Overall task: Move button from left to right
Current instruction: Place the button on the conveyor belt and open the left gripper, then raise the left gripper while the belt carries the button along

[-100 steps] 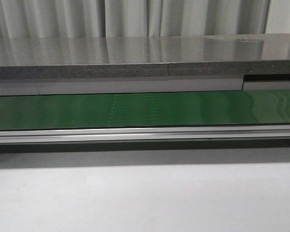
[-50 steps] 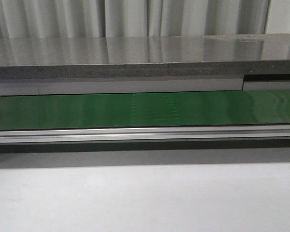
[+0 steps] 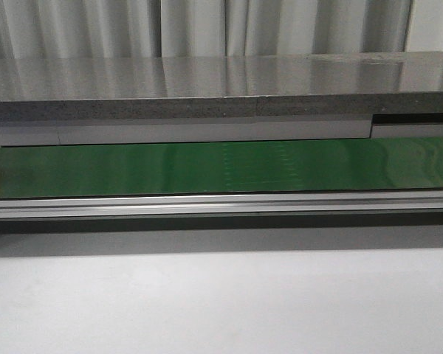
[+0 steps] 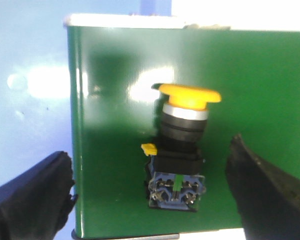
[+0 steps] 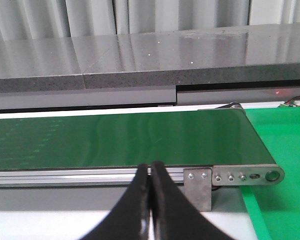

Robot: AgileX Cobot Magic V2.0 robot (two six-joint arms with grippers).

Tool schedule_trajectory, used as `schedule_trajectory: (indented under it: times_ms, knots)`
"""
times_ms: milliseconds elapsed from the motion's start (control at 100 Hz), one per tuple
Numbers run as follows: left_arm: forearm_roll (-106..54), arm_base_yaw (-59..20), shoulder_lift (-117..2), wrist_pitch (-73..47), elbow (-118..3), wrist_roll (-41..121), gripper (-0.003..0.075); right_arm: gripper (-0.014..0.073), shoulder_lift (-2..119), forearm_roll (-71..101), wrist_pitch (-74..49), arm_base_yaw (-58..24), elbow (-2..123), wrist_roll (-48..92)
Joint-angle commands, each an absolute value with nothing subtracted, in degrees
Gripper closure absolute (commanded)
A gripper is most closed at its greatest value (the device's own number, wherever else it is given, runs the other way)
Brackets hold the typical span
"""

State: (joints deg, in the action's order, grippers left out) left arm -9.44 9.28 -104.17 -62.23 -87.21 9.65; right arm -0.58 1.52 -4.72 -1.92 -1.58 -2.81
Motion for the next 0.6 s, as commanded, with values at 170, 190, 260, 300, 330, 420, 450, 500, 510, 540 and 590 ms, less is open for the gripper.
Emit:
schedule_trajectory:
  times_ms: [170, 190, 260, 300, 330, 420, 450, 500, 510, 540, 590]
  knots:
    - [-11.6, 4.7, -89.3, -49.7, -82.1, 11.1, 0.0122, 0.0683, -1.7, 1.2, 0.0, -1.9, -0.6, -2.7]
    - [-11.6, 4.2, -88.0, -48.3, -80.7, 11.2, 0.0121, 0.0683, -1.7, 1.2, 0.0, -1.9, -0.6, -2.7]
    - [-11.6, 2.1, -83.1, -42.8, -75.3, 11.7, 0.0121, 0.0683, -1.7, 1.2, 0.0, -1.9, -0.6, -2.7]
    - [-11.6, 1.0, -79.9, -39.0, -71.6, 11.8, 0.0121, 0.0683, -1.7, 1.2, 0.0, -1.9, -0.6, -2.7]
    - [-11.6, 0.1, -77.7, -36.3, -69.0, 11.8, 0.0122, 0.0683, -1.7, 1.2, 0.0, -1.9, -0.6, -2.7]
    - [-11.0, -2.0, -70.1, -27.4, -60.1, 11.8, 0.0122, 0.0683, -1.7, 1.2, 0.0, -1.9, -0.6, -2.7]
    - [-11.0, -2.4, -67.7, -24.9, -57.3, 11.8, 0.0122, 0.0683, -1.7, 1.2, 0.0, -1.9, -0.6, -2.7]
    - [-11.0, -2.8, -63.3, -20.7, -52.5, 11.8, 0.0122, 0.0683, -1.7, 1.2, 0.0, -1.9, -0.6, -2.7]
    - [-11.0, -2.8, -62.1, -19.6, -51.1, 11.8, 0.0122, 0.0683, -1.7, 1.2, 0.0, -1.9, -0.6, -2.7]
    - [-11.0, -2.9, -59.6, -17.5, -48.4, 11.8, 0.0122, 0.0683, -1.7, 1.2, 0.0, -1.9, -0.6, -2.7]
    - [-11.0, -2.9, -55.0, -14.0, -43.9, 11.8, 0.0122, 0.0683, -1.7, 1.2, 0.0, -1.9, -0.6, -2.7]
